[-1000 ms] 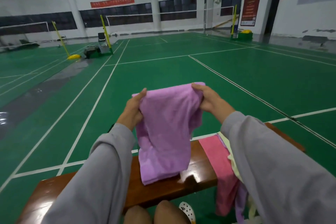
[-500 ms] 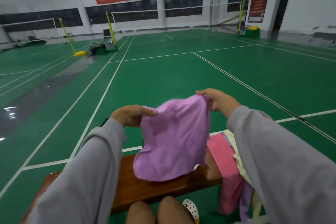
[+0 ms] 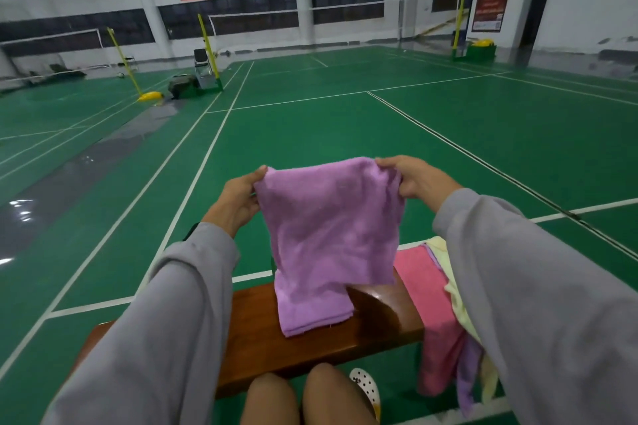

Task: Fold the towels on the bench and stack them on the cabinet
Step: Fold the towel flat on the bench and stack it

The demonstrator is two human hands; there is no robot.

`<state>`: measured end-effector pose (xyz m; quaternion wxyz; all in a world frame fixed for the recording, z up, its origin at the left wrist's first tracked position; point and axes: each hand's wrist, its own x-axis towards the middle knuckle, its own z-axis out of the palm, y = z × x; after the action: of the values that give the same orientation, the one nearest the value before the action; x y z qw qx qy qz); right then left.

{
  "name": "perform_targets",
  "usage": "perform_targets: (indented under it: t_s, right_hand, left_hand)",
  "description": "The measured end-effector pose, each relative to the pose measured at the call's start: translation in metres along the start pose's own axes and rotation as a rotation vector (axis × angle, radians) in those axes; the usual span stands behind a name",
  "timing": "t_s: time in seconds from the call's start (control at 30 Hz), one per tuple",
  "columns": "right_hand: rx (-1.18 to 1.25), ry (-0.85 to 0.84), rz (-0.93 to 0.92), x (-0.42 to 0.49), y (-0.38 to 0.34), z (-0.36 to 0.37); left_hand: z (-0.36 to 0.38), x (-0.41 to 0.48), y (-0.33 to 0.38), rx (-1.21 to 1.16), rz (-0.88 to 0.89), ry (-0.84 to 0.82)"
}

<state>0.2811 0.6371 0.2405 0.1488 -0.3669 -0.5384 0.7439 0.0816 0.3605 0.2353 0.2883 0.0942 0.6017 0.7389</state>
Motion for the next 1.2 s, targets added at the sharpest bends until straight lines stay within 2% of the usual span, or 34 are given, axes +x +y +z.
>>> perform_targets:
  t_s: [0.1, 0.23, 0.5, 0.6, 0.7, 0.73, 0.8, 0.87, 0.93, 1.07, 1.2]
  right_hand:
    - [-0.169, 0.118, 0.064, 0.007, 0.003, 0.0]
    - [-0.023, 0.276, -0.129, 0.013, -0.011, -0.003]
    - [-0.032, 0.283, -0.198, 0.005, -0.022, 0.011]
    - [-0.062, 0.254, -0.226, 0.004, -0.028, 0.01]
    - [-0.262, 0.232, -0.27, 0.006, -0.027, 0.006]
    - [-0.363, 0.225, -0.305, 0.007, -0.026, 0.004]
    - [-0.611, 0.212, -0.38, 0.005, -0.026, 0.0]
    - [-0.897, 0.204, -0.438, 0.001, -0.026, -0.001]
    - [-1.127, 0.212, -0.48, -0.002, -0.025, 0.0]
    - [-1.393, 0.261, -0.594, -0.005, -0.026, 0.0]
    - [-1.558, 0.325, -0.693, -0.012, -0.027, -0.008]
  left_hand:
    - [-0.004, 0.009, 0.003, -0.012, 0.034, 0.148]
    - [-0.016, 0.02, 0.015, 0.001, 0.091, 0.338]
    - [-0.032, 0.024, 0.029, 0.17, 0.074, 0.397]
    - [-0.032, 0.02, 0.037, 0.252, 0.092, 0.282]
    - [-0.034, 0.007, 0.042, 0.361, 0.116, -0.005]
    - [-0.036, 0.005, 0.041, 0.467, 0.134, -0.086]
    - [-0.041, 0.005, 0.036, 0.829, 0.218, -0.147]
    - [-0.041, 0.009, 0.03, 1.181, 0.345, -0.129]
    - [-0.038, 0.012, 0.026, 1.398, 0.484, -0.081]
    - [-0.036, 0.017, 0.025, 1.519, 0.646, 0.036]
    - [-0.04, 0.012, 0.025, 1.625, 0.677, 0.12]
